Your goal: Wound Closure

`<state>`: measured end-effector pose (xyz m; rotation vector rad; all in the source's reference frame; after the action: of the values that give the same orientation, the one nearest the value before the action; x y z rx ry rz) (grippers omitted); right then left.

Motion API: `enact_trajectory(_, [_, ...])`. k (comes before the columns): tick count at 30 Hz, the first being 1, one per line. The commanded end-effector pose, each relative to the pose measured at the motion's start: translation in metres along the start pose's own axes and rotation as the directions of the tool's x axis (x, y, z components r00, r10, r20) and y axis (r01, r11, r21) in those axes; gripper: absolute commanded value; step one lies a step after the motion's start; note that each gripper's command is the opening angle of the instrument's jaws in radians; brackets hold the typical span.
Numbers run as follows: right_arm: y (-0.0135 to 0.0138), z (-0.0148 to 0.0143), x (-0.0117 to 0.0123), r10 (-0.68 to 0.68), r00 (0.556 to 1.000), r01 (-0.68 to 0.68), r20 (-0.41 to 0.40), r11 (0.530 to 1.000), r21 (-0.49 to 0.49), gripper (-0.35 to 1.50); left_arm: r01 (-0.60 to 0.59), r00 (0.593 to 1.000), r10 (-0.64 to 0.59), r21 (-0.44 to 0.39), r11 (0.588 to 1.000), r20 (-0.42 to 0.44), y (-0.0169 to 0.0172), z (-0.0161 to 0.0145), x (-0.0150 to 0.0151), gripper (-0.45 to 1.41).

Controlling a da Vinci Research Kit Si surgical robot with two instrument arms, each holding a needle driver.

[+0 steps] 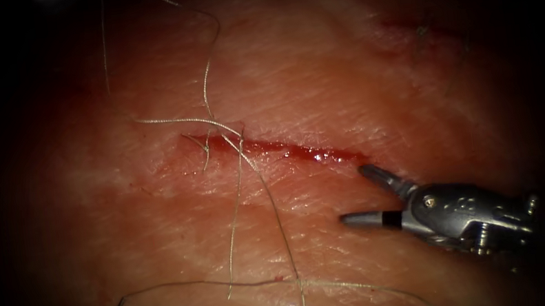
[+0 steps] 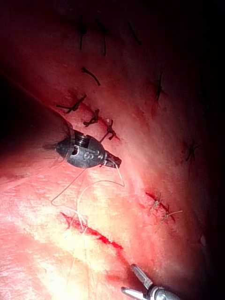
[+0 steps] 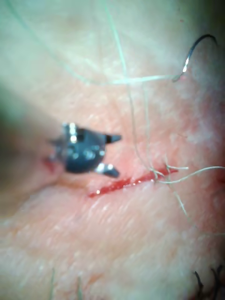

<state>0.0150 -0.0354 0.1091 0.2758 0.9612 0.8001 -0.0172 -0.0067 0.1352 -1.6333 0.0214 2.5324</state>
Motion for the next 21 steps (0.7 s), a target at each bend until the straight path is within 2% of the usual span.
enact_trajectory(1, [0.0002,0.0020,0.0005,0.051,0.999,-0.051,0.003,0.998,0.026,1.16,0.000,1.000,0.000,0.001,1.000,0.000,-0.0001,0.0007,-0.0003,-0.45])
enact_trajectory(7, [0.0007,0.0060,0.0022,0.253,0.967,-0.253,0.009,0.965,0.065,1.23,0.002,1.000,-0.003,0.006,1.000,0.006,-0.0001,0.0007,-0.0002,-0.45])
enact_trajectory(10, [0.0003,0.0075,0.0025,0.270,0.963,-0.267,-0.022,0.961,0.075,1.23,-0.003,1.000,0.003,0.007,1.000,0.006,0.0000,0.0007,-0.0002,-0.45])
enact_trajectory(13, [-0.0007,0.0090,0.0025,0.311,0.950,-0.310,-0.006,0.947,0.085,1.26,0.003,1.000,-0.003,0.007,1.000,0.007,0.0000,0.0007,-0.0002,-0.45])
enact_trajectory(21, [-0.0037,0.0122,0.0006,0.255,0.949,-0.271,0.184,0.960,0.069,1.21,0.009,1.000,-0.009,0.008,1.000,0.009,0.0002,0.0006,-0.0001,-0.45])
